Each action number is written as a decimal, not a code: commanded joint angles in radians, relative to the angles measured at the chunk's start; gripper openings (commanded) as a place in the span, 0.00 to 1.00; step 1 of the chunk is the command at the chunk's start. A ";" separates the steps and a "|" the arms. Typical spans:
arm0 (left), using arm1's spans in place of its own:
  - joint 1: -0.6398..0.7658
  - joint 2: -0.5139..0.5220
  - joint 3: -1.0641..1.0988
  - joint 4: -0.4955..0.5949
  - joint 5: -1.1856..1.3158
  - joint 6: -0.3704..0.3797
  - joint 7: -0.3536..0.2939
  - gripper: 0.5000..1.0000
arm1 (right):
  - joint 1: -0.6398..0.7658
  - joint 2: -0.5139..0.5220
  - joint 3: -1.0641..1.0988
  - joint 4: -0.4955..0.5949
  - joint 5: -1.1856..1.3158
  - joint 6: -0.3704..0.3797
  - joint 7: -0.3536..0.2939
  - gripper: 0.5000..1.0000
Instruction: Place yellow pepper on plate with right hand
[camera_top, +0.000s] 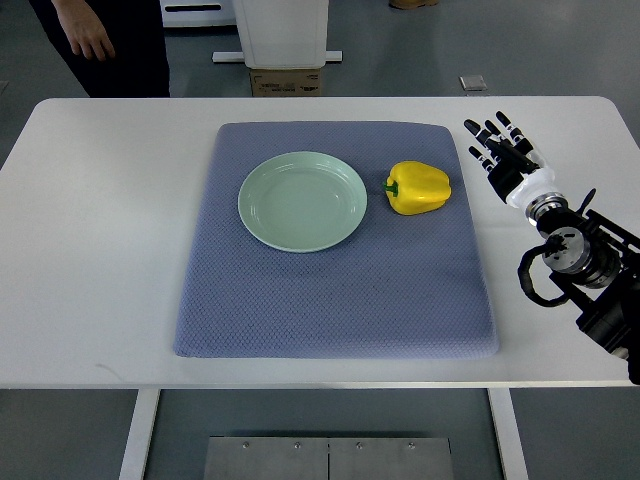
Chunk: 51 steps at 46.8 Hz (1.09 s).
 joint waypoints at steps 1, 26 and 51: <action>0.001 0.000 0.000 0.000 -0.001 0.001 0.000 1.00 | 0.001 0.000 0.001 0.000 0.000 0.000 0.000 1.00; -0.013 0.000 0.003 0.001 -0.001 -0.002 0.000 1.00 | 0.003 -0.001 0.002 -0.005 -0.002 0.000 0.002 1.00; -0.013 0.000 0.003 0.001 -0.001 -0.003 0.000 1.00 | 0.017 -0.006 0.009 -0.008 -0.002 0.003 0.035 1.00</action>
